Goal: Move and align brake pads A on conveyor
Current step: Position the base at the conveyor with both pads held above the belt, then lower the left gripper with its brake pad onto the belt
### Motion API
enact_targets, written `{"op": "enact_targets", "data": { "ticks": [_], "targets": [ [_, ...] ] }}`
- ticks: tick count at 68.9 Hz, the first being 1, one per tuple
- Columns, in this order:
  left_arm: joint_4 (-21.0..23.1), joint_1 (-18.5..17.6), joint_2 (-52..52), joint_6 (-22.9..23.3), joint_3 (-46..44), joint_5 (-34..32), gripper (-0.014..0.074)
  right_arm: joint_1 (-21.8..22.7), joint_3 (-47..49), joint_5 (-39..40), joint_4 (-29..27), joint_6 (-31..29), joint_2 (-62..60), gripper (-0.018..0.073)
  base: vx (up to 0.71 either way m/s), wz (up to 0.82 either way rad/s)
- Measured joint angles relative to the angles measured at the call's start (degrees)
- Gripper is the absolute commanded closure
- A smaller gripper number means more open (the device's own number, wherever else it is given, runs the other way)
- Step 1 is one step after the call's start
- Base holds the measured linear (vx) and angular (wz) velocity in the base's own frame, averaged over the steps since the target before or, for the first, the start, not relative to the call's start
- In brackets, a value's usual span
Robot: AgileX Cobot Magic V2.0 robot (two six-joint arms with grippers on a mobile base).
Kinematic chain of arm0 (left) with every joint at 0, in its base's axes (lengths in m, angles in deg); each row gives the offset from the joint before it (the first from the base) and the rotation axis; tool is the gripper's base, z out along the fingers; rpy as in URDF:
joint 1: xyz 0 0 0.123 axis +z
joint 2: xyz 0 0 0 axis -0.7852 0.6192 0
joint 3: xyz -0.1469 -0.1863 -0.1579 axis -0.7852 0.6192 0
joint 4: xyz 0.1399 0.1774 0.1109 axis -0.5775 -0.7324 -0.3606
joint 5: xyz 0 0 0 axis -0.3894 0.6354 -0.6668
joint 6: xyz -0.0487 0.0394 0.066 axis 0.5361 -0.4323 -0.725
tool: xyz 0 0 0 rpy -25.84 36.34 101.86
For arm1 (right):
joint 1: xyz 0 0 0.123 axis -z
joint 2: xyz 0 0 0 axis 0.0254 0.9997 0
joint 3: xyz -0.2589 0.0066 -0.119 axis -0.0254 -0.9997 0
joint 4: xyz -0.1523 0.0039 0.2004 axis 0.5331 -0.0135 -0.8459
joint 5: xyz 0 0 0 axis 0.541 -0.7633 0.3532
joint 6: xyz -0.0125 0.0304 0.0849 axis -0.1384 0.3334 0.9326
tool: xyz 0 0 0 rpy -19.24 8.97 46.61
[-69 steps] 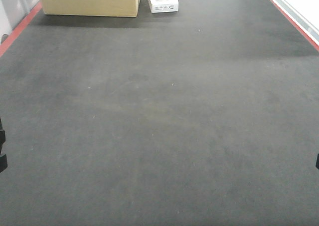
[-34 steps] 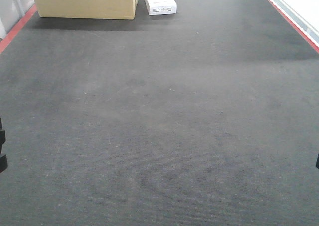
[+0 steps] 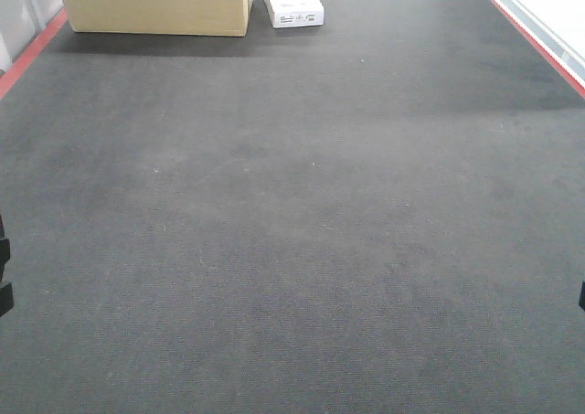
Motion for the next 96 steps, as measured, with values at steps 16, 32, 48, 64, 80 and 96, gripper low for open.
{"op": "enact_targets", "data": {
  "ticks": [16, 32, 48, 64, 80, 96],
  "targets": [
    [0.0, 0.0, 0.0, 0.0, 0.0, 0.0, 0.0514, 0.0, 0.0, 0.0, 0.0, 0.0, 0.0, 0.0534, 0.0, 0.0],
    [1.44, 0.0, 0.0, 0.0, 0.0, -1.13, 0.0514, 0.0, 0.0, 0.0, 0.0, 0.0, 0.0, 0.0534, 0.0, 0.0],
    [6.4, -3.84, 5.83, -2.92, -2.41, -3.0, 0.051, 0.0, 0.0, 0.0, 0.0, 0.0, 0.0, 0.0534, 0.0, 0.0],
    [7.23, -11.65, 22.05, -3.66, -10.97, -5.11, 0.0498, 0.0, 0.0, 0.0, 0.0, 0.0, 0.0, 0.0534, 0.0, 0.0],
    [7.41, -12.94, 41.12, -0.25, -22.61, -5.46, 0.0491, 0.0, 0.0, 0.0, 0.0, 0.0, 0.0, 0.0534, 0.0, 0.0],
    [7.41, -12.94, 55.7, 4.82, -31.11, 0.36, 0.0485, 0.0, 0.0, 0.0, 0.0, 0.0, 0.0, 0.0534, 0.0, 0.0]
  ]
}}
